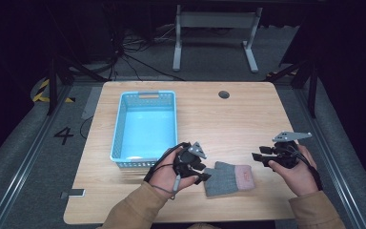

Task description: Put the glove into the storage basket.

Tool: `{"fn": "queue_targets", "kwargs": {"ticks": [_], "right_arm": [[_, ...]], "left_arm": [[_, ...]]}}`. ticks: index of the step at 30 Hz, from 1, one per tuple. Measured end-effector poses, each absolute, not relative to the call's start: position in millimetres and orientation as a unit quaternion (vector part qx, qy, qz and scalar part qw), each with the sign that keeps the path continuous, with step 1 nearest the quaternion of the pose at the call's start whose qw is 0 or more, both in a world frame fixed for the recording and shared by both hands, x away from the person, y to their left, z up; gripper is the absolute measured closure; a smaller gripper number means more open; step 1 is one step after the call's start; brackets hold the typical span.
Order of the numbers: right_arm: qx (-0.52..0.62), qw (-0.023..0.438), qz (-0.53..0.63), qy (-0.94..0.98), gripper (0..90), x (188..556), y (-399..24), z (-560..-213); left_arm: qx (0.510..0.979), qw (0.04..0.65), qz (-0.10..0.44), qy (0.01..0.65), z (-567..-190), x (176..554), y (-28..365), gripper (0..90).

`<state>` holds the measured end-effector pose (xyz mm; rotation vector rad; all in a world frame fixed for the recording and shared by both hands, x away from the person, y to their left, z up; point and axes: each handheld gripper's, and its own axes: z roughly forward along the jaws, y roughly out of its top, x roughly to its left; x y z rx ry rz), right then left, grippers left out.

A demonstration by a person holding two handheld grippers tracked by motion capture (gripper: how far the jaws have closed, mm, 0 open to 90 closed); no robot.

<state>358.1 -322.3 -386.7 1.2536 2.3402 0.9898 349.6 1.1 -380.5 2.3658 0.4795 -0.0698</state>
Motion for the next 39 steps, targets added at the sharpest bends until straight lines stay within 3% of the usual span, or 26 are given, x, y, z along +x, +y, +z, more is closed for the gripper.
{"fn": "queue_targets", "kwargs": {"ticks": [6,9,15,24,39], "right_arm": [[0.453,0.147,0.331,0.815,45.3,365,-338,-395],[0.461,0.146,0.321,0.814,46.2,367,-343,-398],[0.473,0.132,0.316,0.812,48.2,367,-347,-402],[0.476,0.133,0.32,0.808,47.9,360,-350,-403],[0.481,0.118,0.33,0.804,47.7,352,-355,-403]], "left_arm": [[0.924,0.344,-0.035,0.161,-387,357,-28,54.5],[0.927,0.342,-0.034,0.152,-395,361,-40,46.1],[0.931,0.337,-0.038,0.134,-404,364,-52,47.8],[0.94,0.322,-0.017,0.112,-412,361,-70,38.6],[0.946,0.308,0.007,0.103,-430,366,-87,32.6]]}}
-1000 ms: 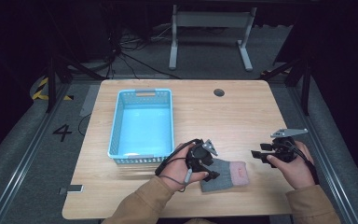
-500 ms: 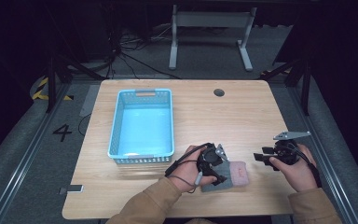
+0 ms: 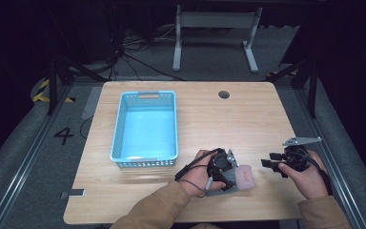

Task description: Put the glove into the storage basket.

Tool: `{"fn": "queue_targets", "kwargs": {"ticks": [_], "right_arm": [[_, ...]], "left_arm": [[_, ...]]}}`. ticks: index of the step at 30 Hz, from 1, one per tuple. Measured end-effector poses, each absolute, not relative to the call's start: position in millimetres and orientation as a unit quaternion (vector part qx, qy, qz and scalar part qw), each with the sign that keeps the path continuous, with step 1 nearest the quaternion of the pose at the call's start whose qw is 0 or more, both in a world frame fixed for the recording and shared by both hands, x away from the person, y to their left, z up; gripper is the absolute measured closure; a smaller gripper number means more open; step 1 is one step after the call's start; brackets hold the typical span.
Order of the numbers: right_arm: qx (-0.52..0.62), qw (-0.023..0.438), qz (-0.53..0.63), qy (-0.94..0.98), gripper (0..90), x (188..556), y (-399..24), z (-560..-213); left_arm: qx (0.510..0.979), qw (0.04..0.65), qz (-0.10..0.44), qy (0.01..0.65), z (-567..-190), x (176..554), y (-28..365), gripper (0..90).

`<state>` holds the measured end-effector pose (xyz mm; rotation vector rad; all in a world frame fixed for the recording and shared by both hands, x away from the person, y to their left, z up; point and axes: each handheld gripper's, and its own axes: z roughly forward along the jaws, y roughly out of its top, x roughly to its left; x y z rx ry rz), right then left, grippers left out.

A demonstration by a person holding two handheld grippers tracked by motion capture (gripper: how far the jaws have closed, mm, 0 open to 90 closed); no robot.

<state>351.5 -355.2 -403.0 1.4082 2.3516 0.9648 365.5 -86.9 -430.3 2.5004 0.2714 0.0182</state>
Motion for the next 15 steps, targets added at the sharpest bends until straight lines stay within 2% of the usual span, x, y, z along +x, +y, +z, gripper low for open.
{"fn": "queue_targets", "kwargs": {"ticks": [15], "right_arm": [[0.47,0.123,0.326,0.811,46.2,352,-351,-404]], "left_arm": [[0.95,0.29,0.017,0.117,-441,363,-94,29.3]]}}
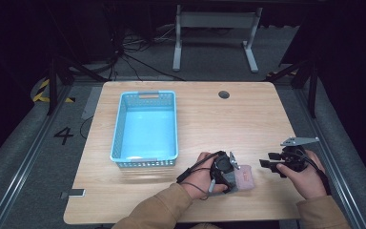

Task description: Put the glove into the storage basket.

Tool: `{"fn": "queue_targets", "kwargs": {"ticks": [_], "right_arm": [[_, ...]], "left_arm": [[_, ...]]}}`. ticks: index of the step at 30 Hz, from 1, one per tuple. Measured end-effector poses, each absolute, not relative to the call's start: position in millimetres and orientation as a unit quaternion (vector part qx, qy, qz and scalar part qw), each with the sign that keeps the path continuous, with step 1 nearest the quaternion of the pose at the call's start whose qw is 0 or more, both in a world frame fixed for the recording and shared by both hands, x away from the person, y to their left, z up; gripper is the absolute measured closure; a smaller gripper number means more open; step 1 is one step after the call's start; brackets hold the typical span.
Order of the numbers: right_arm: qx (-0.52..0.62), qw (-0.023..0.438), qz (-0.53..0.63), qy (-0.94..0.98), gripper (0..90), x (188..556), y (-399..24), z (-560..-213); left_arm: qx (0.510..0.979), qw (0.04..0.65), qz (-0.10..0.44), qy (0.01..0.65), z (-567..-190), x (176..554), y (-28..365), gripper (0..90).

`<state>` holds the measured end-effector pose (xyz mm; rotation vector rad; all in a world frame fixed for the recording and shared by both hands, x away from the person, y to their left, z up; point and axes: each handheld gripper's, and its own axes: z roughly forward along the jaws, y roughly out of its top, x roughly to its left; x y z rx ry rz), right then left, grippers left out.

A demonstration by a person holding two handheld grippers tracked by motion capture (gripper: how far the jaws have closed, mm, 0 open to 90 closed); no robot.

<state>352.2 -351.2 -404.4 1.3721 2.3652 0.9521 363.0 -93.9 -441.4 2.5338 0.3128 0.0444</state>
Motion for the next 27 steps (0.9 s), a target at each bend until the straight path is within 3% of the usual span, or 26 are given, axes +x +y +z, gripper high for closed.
{"fn": "queue_targets", "kwargs": {"ticks": [10,19,27], "right_arm": [[0.47,0.128,0.325,0.811,46.0,353,-350,-405],[0.472,0.125,0.323,0.811,46.0,352,-349,-405],[0.472,0.127,0.322,0.811,46.0,353,-349,-406]], "left_arm": [[0.952,0.277,0.021,0.126,-443,357,-97,34.7],[0.959,0.26,0.017,0.109,-438,347,-101,61.9],[0.96,0.266,0.023,0.079,-438,343,-99,69.7]]}}
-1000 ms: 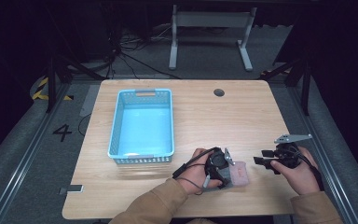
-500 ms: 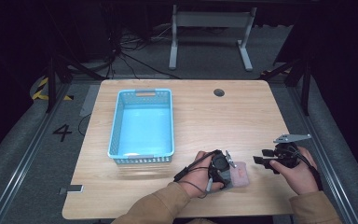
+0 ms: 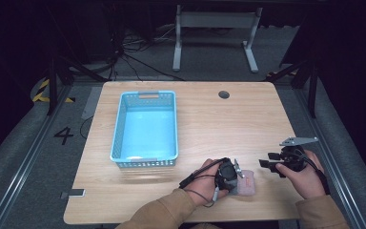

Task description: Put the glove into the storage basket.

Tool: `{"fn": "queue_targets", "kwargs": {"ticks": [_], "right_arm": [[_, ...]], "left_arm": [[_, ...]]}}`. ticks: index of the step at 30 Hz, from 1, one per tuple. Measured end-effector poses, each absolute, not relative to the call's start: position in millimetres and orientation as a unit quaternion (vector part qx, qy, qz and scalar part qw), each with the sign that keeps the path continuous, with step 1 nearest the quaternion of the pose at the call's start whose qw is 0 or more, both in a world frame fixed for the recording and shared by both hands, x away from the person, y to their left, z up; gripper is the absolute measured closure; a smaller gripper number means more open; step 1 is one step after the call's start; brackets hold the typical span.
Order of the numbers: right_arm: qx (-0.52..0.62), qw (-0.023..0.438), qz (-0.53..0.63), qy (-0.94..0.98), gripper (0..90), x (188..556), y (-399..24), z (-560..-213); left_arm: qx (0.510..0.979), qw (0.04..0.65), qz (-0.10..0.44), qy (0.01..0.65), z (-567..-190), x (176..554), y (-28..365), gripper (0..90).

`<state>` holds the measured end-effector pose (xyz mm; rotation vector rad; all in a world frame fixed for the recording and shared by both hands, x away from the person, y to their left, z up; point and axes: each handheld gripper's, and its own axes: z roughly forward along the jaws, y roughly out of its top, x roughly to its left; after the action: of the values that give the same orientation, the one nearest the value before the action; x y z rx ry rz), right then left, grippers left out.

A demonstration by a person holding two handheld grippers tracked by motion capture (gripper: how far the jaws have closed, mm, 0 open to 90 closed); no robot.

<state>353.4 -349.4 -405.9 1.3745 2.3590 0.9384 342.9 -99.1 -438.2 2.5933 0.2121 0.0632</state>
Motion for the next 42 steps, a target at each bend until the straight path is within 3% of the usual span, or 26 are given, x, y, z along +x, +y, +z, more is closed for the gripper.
{"fn": "queue_targets", "kwargs": {"ticks": [2,18,42], "right_arm": [[0.472,0.127,0.324,0.81,46.0,355,-350,-406],[0.464,0.12,0.323,0.816,46.0,367,-342,-408],[0.464,0.101,0.302,0.827,51.9,380,-339,-419]], "left_arm": [[0.958,0.274,0.008,0.08,-437,348,-93,71.4],[0.947,0.306,0.029,0.098,-388,354,-44,73.1],[0.936,0.305,0.092,0.151,-330,382,31,72.9]]}}
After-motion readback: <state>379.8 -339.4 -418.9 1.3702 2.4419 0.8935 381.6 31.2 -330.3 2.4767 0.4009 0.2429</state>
